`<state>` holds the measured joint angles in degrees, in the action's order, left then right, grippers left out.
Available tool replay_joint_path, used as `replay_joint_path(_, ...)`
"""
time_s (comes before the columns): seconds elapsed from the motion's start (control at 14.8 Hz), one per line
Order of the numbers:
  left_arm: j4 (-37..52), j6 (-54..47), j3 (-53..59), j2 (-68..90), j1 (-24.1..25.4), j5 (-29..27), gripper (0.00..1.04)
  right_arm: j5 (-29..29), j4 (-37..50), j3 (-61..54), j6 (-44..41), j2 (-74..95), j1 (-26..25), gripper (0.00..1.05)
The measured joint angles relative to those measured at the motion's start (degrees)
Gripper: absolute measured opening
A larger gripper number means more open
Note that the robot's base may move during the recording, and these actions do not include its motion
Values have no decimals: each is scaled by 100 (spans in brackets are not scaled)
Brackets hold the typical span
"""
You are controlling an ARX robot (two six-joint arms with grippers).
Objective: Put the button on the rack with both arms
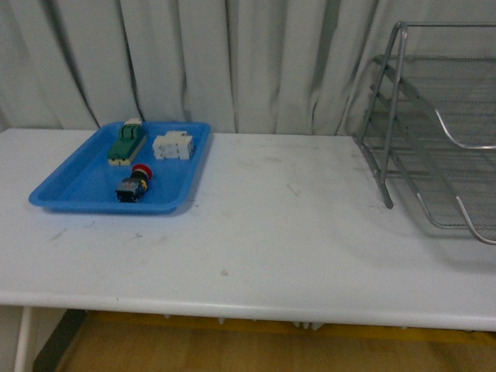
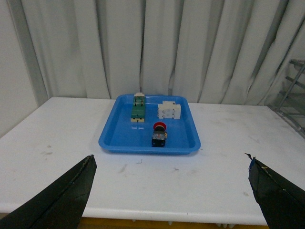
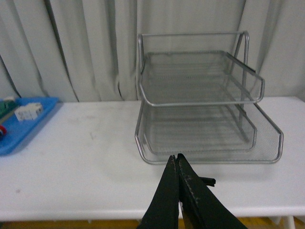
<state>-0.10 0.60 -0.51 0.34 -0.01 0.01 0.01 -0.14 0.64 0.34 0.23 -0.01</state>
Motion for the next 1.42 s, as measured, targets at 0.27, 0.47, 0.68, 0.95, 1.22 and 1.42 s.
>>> replay_joint_path(0.27, -7, 0, 0, 0, 0, -2, 98, 0, -7, 0, 0, 2, 0, 2)
replay_joint_path(0.47, -7, 0, 0, 0, 0, 0, 98, 0, -7, 0, -7, 2, 0, 13)
replay_joint_path(0.68, -7, 0, 0, 0, 0, 0, 98, 0, -4, 0, -7, 2, 0, 46)
replay_joint_path(0.95, -7, 2, 0, 0, 0, -2, 98, 0, -4, 0, -7, 2, 0, 93)
replay_joint_path(1.22, -1622, 85, -1143, 1965, 483, 1821, 98, 0, -7, 0, -9, 2, 0, 98)
replay_joint_path(1.42, 538, 271, -1939, 4315, -28, 1512, 98, 0, -4, 0, -15, 2, 0, 98)
